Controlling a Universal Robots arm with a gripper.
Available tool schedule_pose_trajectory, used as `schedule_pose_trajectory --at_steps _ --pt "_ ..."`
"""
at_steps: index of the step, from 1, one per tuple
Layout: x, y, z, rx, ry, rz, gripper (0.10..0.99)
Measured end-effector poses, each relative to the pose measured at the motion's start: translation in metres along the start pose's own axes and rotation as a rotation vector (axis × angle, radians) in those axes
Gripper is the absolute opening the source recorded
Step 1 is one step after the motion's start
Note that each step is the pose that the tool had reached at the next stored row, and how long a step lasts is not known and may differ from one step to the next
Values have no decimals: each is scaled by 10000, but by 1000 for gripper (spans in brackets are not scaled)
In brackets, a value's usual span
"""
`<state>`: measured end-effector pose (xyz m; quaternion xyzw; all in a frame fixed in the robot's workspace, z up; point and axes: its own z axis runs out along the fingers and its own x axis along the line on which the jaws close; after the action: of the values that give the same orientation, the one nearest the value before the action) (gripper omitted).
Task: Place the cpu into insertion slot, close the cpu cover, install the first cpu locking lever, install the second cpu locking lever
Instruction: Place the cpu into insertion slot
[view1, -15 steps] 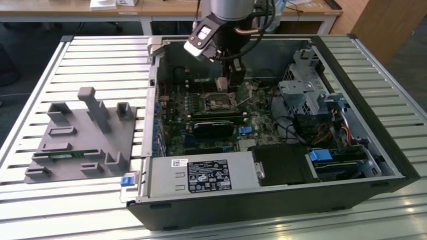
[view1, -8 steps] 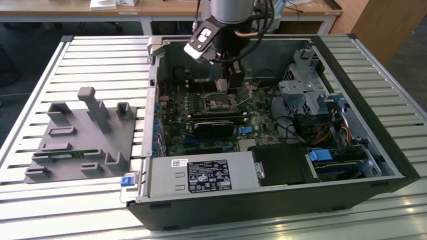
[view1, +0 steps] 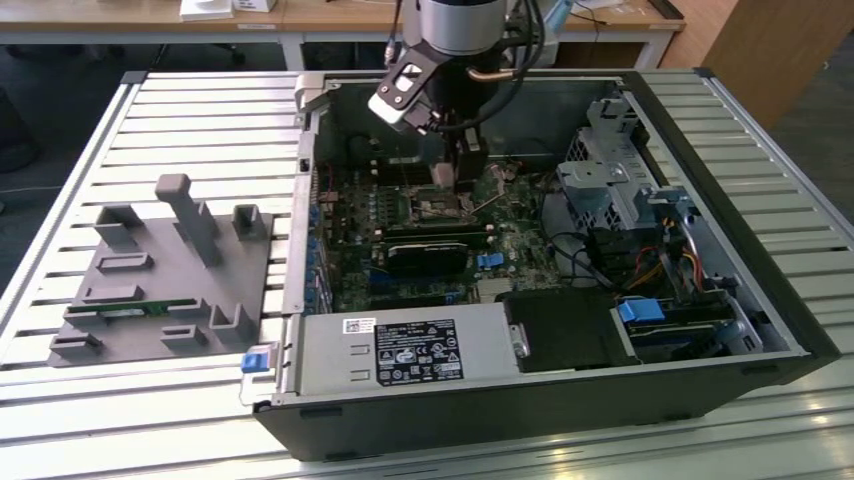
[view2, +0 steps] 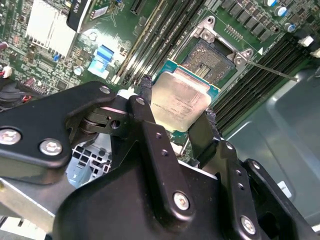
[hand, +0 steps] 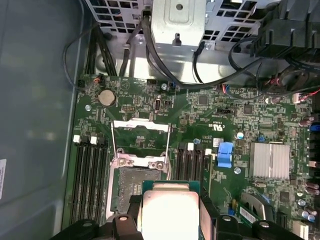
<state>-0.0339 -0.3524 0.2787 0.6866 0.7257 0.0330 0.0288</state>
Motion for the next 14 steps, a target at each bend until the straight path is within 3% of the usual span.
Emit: schedule_pose_trajectory --at_steps 14 --pt "136 -8 176 -2 13 23 541"
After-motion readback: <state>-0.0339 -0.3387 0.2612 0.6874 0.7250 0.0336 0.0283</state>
